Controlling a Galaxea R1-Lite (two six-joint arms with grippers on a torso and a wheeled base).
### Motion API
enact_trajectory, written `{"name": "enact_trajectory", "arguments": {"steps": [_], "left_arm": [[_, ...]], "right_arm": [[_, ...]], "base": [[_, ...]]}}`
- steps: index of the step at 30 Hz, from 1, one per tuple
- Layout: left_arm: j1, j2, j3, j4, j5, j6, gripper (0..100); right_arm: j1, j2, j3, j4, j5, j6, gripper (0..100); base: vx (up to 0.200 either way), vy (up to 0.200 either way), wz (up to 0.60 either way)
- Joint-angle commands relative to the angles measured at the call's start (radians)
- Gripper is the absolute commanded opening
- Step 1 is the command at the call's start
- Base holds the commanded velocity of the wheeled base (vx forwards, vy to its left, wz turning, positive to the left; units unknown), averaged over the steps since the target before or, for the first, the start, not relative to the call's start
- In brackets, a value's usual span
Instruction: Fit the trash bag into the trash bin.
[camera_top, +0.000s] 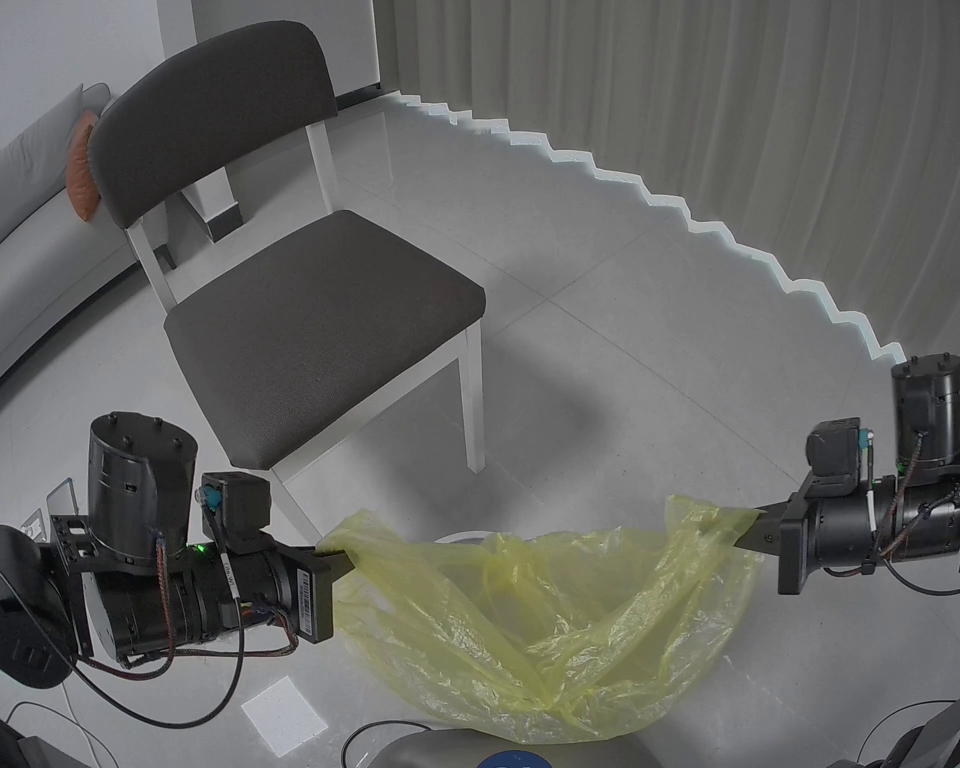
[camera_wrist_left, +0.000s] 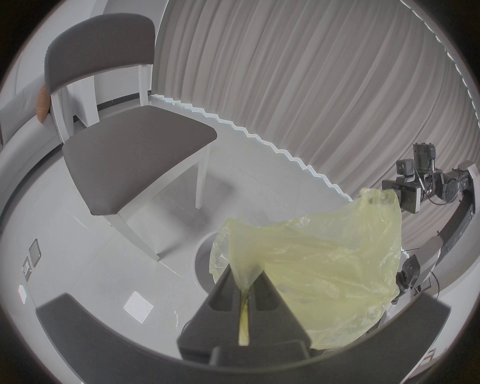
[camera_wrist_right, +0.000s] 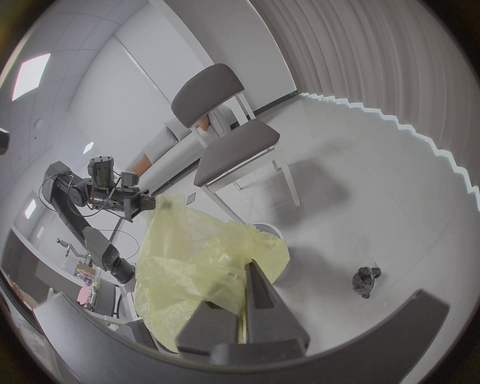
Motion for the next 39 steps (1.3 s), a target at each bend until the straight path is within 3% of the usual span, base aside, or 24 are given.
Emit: {"name": "enact_trajectory", "arguments": {"steps": [1,10,16,22,25,28,39], "left_arm": [[0.031,0.012,0.009,-0.016,-0.011,-0.001,0],[0.054,0.021,0.039,-0.059,-0.027,-0.001,0],[0.066,0.046,0.039,-0.059,-0.048,-0.001,0],[0.089,0.135,0.037,-0.167,-0.040,0.001,0],[0.098,0.171,0.043,-0.236,-0.040,0.001,0],[0.100,0.187,0.043,-0.237,-0.042,-0.001,0],[0.161,0.314,0.060,-0.271,-0.048,-0.016,0]], "right_arm": [[0.017,0.110,-0.070,0.032,-0.018,-0.079,0],[0.139,0.066,-0.292,0.403,-0.110,-0.084,0],[0.161,0.043,-0.280,0.453,-0.112,-0.082,0],[0.127,0.189,-0.207,0.348,-0.112,-0.050,0],[0.113,0.319,-0.173,0.165,-0.112,-0.028,0],[0.113,0.397,-0.168,0.078,-0.110,-0.009,0],[0.110,0.572,-0.193,-0.027,-0.113,0.013,0]], "base": [[0.000,0.000,0.00],[0.000,0.000,0.00],[0.000,0.000,0.00],[0.000,0.000,0.00],[0.000,0.000,0.00],[0.000,0.000,0.00],[0.000,0.000,0.00]]}}
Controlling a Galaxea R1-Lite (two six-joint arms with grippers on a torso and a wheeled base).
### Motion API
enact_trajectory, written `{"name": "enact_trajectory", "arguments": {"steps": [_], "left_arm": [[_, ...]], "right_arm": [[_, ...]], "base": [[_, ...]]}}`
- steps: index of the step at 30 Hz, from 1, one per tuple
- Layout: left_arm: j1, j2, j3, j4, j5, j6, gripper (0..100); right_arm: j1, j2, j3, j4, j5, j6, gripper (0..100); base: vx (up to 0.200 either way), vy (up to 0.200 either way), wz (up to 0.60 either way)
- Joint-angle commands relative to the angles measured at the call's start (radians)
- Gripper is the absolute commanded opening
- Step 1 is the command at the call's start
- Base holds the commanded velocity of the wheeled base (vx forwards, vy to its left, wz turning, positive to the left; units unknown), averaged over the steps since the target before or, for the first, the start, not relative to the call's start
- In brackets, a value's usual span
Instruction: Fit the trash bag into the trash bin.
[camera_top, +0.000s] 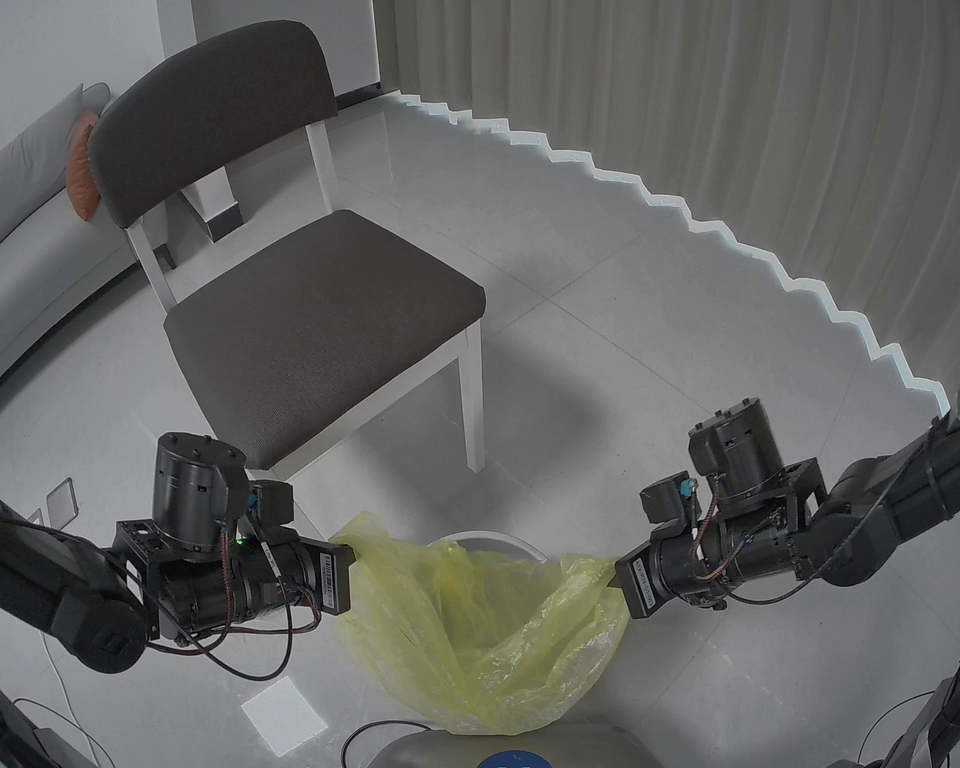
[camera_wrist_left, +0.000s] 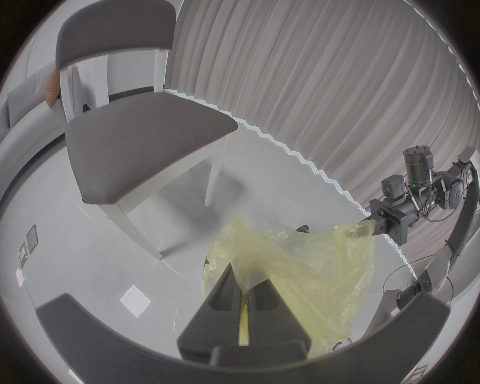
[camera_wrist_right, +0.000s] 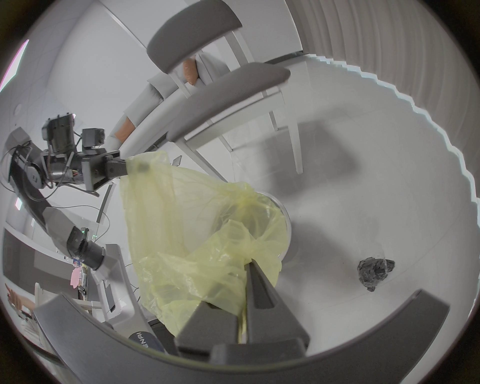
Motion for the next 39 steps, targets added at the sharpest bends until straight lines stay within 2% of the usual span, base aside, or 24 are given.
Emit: {"name": "enact_trajectory", "arguments": {"steps": [1,5,11,18,29,34,39], "left_arm": [[0.041,0.112,0.006,-0.045,-0.003,-0.015,0],[0.040,0.178,0.032,-0.146,-0.008,-0.059,0],[0.024,0.247,0.100,-0.310,-0.033,-0.062,0],[-0.011,0.280,0.161,-0.382,-0.034,-0.099,0],[-0.049,0.285,0.352,-0.502,-0.039,-0.108,0],[-0.065,0.303,0.388,-0.549,-0.037,-0.122,0],[-0.060,0.382,0.378,-0.594,-0.036,-0.124,0]], "right_arm": [[-0.009,0.113,-0.003,-0.016,0.000,0.003,0],[-0.025,0.130,0.001,-0.016,-0.002,0.001,0],[-0.064,0.128,0.027,-0.014,0.001,-0.002,0],[-0.091,0.125,0.103,-0.017,0.012,-0.009,0],[-0.005,0.122,0.285,-0.086,0.011,-0.012,0],[0.040,0.128,0.325,-0.112,0.009,-0.012,0],[0.021,0.154,0.296,-0.118,0.009,-0.012,0]], "base": [[0.000,0.000,0.00],[0.000,0.000,0.00],[0.000,0.000,0.00],[0.000,0.000,0.00],[0.000,0.000,0.00],[0.000,0.000,0.00],[0.000,0.000,0.00]]}}
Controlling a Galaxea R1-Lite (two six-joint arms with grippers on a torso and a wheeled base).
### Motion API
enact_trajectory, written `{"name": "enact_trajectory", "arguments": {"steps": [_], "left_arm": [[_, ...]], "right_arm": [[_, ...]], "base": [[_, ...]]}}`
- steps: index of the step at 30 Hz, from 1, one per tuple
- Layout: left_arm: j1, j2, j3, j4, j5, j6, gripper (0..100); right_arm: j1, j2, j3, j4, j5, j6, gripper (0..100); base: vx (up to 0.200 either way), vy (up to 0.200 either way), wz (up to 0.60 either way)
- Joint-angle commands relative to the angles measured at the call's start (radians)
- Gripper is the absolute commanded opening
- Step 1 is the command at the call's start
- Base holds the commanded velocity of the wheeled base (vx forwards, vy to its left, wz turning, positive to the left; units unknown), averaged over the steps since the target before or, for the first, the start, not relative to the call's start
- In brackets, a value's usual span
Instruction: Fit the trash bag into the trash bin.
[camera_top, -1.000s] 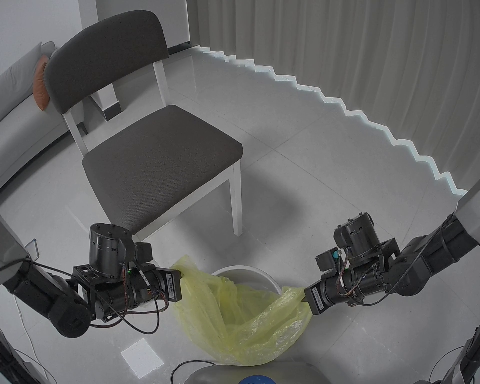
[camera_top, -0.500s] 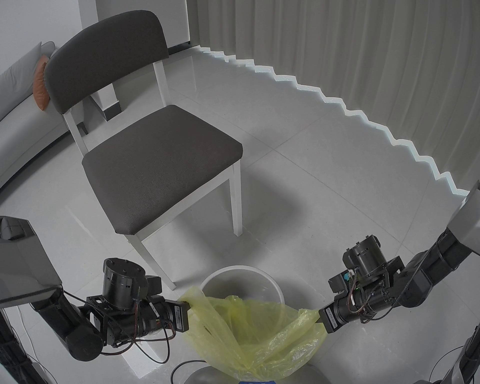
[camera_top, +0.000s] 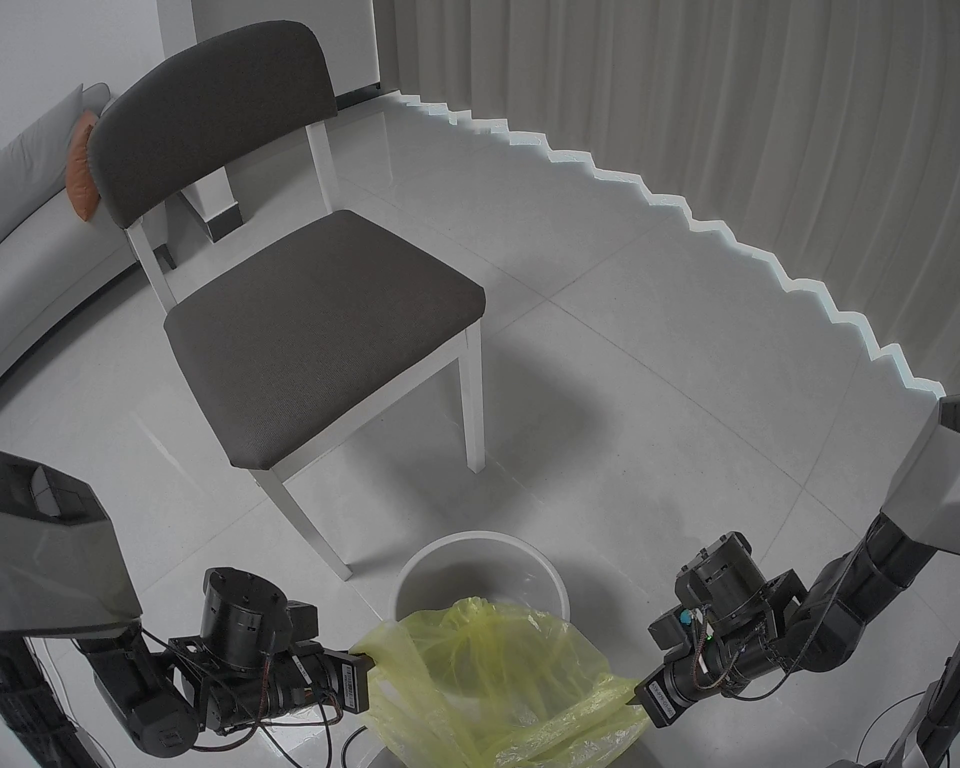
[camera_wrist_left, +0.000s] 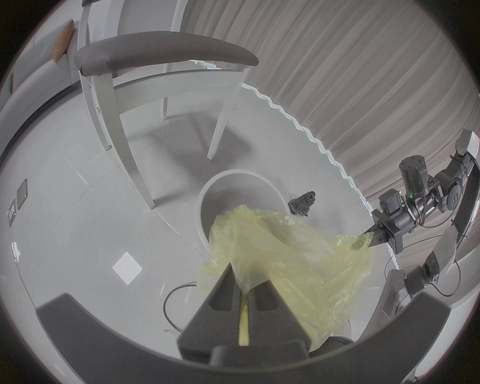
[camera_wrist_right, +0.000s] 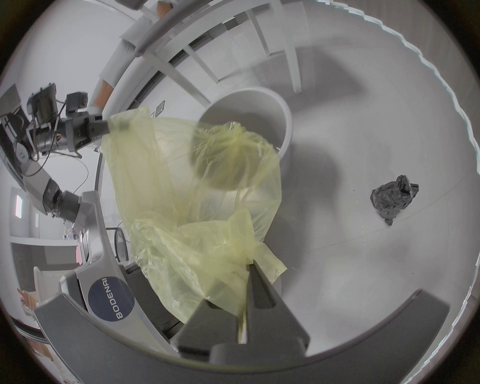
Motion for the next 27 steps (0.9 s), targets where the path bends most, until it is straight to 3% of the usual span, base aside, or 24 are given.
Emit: {"name": "enact_trajectory", "arguments": {"steps": [1,9,16,27], "left_arm": [[0.004,0.090,-0.007,-0.046,0.002,0.000,0],[0.035,0.307,-0.097,-0.240,0.010,0.014,0],[0.099,0.334,-0.159,-0.243,-0.001,0.015,0],[0.156,0.297,-0.119,-0.244,-0.010,0.015,0]], "right_arm": [[-0.020,0.043,-0.030,-0.011,-0.002,-0.002,0],[-0.124,0.184,-0.193,-0.048,-0.002,-0.014,0],[-0.192,0.219,-0.342,-0.042,-0.002,-0.011,0],[-0.186,0.213,-0.383,-0.046,-0.014,0.000,0]], "base": [[0.000,0.000,0.00],[0.000,0.000,0.00],[0.000,0.000,0.00],[0.000,0.000,0.00]]}}
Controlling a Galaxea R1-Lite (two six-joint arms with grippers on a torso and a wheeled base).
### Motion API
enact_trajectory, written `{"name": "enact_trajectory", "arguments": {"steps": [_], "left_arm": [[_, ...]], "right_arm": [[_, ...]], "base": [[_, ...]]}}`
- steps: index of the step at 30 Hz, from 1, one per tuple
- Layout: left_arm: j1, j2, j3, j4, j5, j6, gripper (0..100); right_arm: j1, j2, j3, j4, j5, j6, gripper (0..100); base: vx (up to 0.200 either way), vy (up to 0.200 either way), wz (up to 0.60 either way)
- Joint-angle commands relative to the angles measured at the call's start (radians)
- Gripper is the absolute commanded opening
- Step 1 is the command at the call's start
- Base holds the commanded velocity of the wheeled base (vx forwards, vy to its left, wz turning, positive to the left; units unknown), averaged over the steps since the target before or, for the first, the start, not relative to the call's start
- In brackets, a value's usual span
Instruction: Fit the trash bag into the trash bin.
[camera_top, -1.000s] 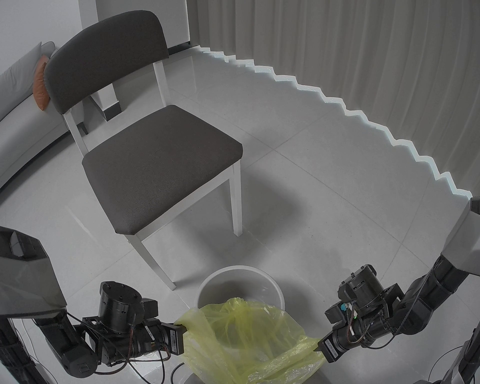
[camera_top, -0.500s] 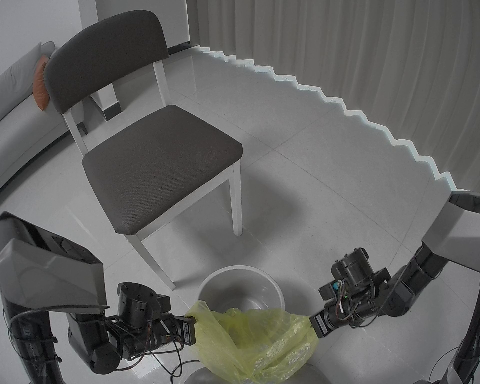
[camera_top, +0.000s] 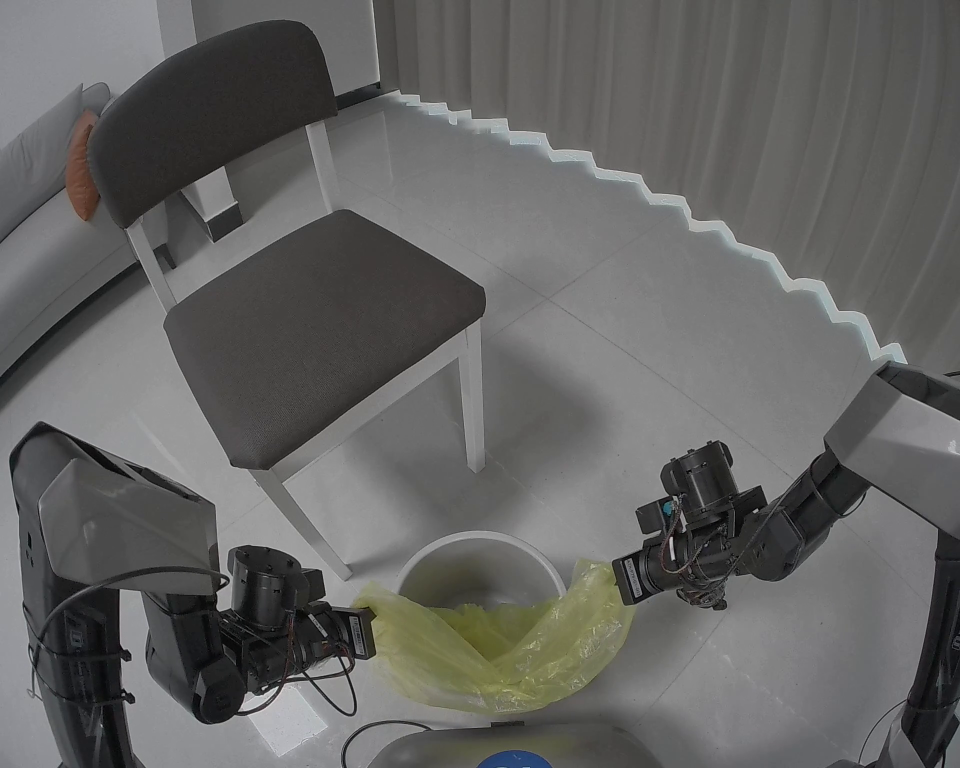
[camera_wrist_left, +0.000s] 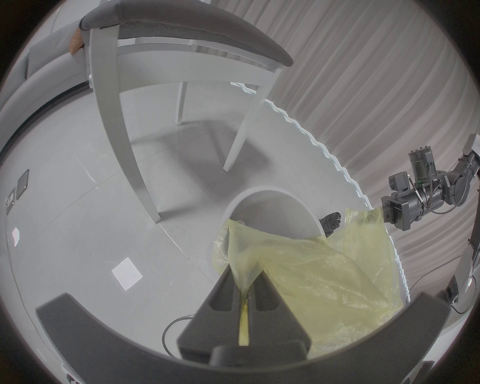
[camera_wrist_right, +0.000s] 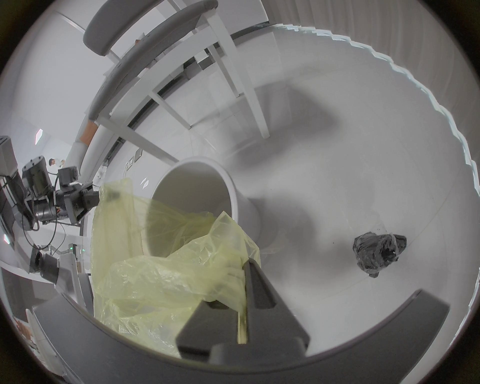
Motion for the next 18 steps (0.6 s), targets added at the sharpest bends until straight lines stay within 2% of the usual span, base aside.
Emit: {"name": "enact_trajectory", "arguments": {"steps": [1,9,14,18], "left_arm": [[0.010,-0.019,0.038,-0.001,0.000,-0.001,0],[0.006,-0.090,0.126,-0.003,0.010,0.009,0],[0.023,-0.065,0.089,-0.003,0.010,0.018,0],[0.024,-0.018,0.026,-0.001,0.008,0.018,0]], "right_arm": [[0.007,0.002,0.002,0.001,-0.003,0.001,0],[0.035,0.003,0.031,-0.002,-0.006,0.001,0],[0.030,0.017,0.001,-0.005,-0.006,-0.001,0],[-0.002,0.023,-0.032,-0.005,-0.004,0.001,0]], "base": [[0.000,0.000,0.00],[0.000,0.000,0.00],[0.000,0.000,0.00],[0.000,0.000,0.00]]}}
